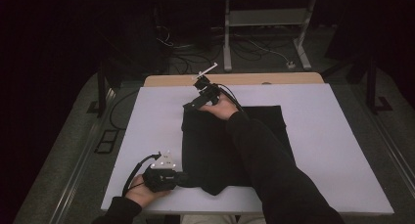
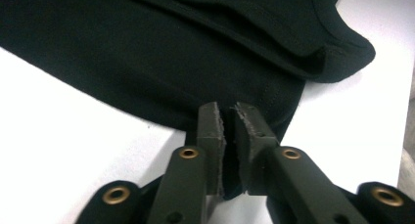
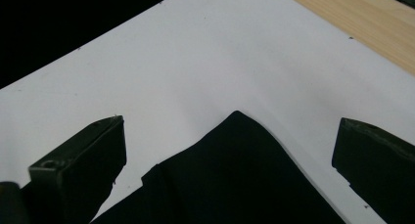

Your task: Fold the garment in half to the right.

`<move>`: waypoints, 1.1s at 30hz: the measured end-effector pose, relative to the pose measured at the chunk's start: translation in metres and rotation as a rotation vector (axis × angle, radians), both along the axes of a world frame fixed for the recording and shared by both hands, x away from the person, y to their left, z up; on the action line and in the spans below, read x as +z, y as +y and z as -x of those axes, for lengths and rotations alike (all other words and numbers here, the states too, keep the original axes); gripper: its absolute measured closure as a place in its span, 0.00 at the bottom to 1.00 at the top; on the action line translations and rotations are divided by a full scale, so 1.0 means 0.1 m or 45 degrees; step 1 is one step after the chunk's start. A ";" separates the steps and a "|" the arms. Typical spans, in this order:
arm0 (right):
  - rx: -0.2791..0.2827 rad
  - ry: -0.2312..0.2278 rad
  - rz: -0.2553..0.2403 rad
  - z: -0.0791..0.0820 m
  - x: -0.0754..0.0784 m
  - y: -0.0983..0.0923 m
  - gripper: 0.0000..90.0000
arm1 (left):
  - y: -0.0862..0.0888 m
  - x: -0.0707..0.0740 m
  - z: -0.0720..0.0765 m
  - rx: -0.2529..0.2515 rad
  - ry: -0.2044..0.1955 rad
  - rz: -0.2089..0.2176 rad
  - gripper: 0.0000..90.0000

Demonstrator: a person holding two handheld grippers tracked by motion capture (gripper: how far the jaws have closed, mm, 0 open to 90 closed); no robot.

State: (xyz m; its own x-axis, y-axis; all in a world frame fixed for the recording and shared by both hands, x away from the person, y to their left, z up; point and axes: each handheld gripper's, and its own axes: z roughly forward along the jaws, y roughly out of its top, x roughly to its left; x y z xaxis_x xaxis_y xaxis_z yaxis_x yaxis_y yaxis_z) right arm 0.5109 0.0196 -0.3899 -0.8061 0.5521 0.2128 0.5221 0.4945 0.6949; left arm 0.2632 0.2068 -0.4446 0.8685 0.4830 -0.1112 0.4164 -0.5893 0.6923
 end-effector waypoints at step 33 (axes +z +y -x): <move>-0.054 0.019 0.066 -0.18 -0.56 0.33 0.40 | -0.03 0.08 -0.04 -0.039 -0.025 0.051 0.94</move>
State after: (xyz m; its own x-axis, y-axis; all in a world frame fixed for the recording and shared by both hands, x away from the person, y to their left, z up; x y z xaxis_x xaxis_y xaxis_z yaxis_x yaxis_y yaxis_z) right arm 0.5289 0.0523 -0.4461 -0.7788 0.5962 0.1949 0.5536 0.5072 0.6606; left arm 0.2676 0.2037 -0.4367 0.8850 0.4517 -0.1126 0.3845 -0.5731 0.7237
